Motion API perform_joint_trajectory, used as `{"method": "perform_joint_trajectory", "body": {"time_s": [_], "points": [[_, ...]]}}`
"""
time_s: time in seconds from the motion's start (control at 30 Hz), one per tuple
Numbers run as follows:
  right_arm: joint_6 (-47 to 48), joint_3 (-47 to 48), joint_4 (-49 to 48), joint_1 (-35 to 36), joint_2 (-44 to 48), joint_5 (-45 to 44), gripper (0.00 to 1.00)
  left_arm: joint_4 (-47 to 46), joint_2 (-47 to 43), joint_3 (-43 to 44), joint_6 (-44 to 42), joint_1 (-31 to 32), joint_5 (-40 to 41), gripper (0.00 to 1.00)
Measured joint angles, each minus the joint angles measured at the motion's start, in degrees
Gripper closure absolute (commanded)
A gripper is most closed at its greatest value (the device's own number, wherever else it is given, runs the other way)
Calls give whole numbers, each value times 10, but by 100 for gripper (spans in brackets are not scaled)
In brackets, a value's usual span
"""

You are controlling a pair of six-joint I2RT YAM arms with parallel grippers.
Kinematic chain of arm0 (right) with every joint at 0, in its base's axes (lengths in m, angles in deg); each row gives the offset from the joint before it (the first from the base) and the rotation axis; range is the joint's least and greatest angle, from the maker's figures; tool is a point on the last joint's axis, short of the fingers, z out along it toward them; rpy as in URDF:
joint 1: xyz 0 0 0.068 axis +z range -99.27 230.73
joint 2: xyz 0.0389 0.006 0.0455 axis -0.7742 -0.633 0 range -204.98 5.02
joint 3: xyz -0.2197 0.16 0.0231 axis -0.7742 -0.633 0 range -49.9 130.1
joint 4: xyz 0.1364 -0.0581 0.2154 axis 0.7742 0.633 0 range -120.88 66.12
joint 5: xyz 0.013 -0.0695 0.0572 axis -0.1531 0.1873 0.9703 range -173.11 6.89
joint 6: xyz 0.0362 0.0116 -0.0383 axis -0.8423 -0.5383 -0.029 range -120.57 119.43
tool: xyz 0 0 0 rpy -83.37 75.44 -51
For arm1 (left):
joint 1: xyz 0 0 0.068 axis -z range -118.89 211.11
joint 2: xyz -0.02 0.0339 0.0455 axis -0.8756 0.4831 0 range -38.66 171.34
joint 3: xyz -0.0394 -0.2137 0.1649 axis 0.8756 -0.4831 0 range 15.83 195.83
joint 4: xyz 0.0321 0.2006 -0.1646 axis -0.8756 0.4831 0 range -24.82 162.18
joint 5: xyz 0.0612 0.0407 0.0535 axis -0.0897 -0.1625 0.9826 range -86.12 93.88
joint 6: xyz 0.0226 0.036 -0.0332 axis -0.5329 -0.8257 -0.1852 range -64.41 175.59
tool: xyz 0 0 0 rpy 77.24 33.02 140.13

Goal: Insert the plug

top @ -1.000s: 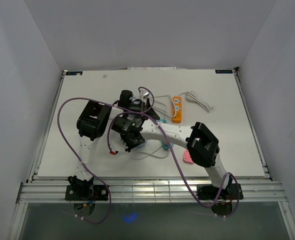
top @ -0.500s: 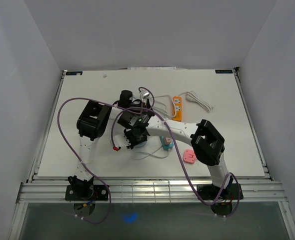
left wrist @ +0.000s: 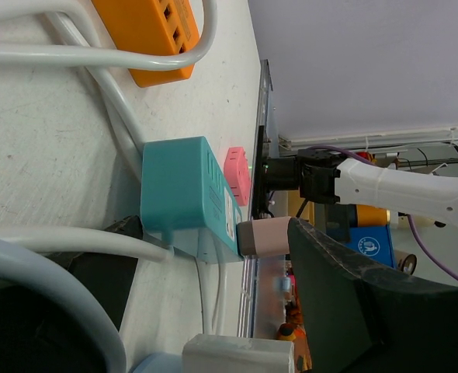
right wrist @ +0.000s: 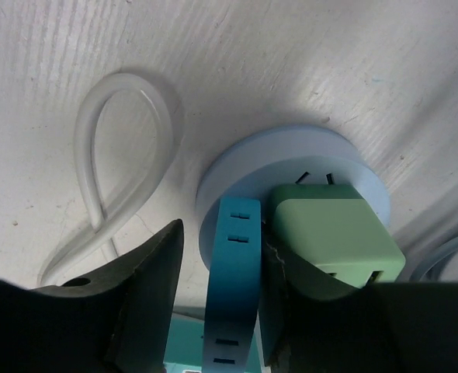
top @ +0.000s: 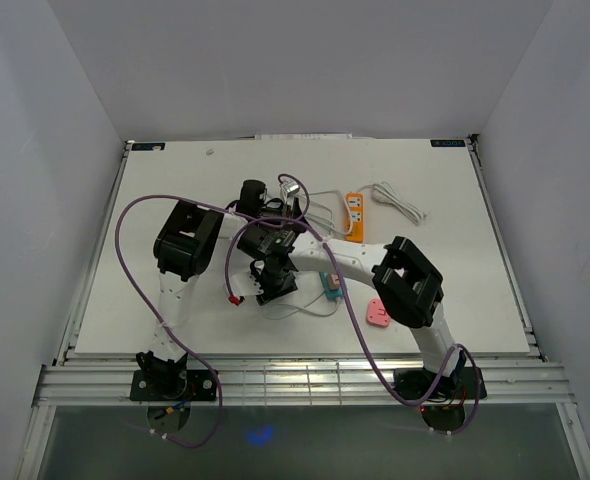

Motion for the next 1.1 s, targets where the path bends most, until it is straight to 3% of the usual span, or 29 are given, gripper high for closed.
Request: {"method": "perform_joint_trajectory", "body": {"time_s": [0.5,0.97,1.1], "points": [[-4,9,14,1,10,-12,43,76,2,28,-29,0,3,12],[-6,39,17,-10,94,-40,37,88,0,30,-32,-5,2,12],[-17,30,9,-21,127,-35,28,92,-9,19,-25,-16,6,12]]}}
